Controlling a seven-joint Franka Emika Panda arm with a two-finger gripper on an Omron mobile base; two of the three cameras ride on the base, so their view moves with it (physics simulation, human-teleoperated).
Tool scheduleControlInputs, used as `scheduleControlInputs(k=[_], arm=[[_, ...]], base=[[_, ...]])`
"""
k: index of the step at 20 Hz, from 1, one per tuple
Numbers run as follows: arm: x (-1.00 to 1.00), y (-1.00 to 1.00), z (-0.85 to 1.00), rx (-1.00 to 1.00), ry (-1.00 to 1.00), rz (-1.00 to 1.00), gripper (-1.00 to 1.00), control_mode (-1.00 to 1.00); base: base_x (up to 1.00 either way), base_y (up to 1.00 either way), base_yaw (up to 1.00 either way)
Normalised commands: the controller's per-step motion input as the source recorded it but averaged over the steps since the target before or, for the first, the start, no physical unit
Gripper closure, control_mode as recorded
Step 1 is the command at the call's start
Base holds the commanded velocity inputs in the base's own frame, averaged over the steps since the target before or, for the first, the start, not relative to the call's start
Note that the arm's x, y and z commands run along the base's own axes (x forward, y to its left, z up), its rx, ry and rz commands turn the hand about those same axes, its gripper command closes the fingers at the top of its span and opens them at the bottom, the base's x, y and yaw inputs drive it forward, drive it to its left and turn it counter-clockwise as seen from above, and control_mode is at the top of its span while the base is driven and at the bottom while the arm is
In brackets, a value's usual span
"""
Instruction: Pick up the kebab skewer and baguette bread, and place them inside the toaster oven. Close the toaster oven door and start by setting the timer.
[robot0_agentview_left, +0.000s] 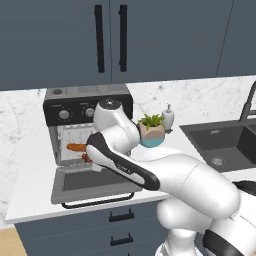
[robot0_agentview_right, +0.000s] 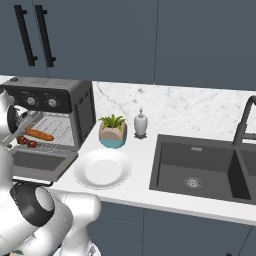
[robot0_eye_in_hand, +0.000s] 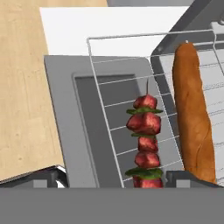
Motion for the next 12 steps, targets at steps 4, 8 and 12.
scheduleControlInputs(k=[4,8,12], arm=[[-0.96,-0.04,0.00,0.05,0.00,-0.43,-1.00,-1.00],[-0.86,-0.12,0.00,0.10,0.07,-0.68,-1.00,-1.00],[-0.55,0.00,-0.04,0.09,0.17,-0.82,-1.00,-1.00]], base=[[0.00,0.00,0.00],[0.00,0.00,0.00],[0.00,0.00,0.00]])
